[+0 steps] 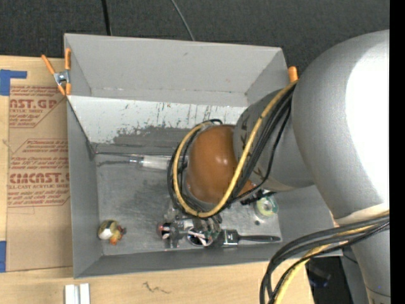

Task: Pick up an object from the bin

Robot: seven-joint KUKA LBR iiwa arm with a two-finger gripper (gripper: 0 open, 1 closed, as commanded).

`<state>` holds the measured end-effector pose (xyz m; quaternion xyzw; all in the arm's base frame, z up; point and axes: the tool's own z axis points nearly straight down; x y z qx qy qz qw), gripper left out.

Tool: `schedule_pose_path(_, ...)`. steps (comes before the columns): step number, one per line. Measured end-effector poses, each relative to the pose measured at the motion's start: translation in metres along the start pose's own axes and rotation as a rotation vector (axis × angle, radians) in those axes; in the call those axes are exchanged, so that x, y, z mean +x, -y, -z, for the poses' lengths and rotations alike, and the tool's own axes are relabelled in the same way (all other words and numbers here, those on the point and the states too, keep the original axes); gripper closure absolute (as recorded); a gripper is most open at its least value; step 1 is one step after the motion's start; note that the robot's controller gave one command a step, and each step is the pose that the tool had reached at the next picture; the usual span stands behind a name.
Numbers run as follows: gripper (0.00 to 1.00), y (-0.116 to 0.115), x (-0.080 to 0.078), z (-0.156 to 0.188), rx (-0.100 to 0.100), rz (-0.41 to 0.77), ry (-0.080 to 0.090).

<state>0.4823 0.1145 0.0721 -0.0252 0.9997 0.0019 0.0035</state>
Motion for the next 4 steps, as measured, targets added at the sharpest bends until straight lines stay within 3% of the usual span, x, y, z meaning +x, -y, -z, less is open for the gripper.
schedule_pose_path(2,1.00,0.001,0.004,0.025,0.004,0.000,-0.015)
schedule_pose_path(3,1.00,-0.001,0.001,0.082,0.002,0.001,-0.004)
schedule_pose_path(4,1.00,-0.001,0.001,0.077,0.002,0.001,-0.004)
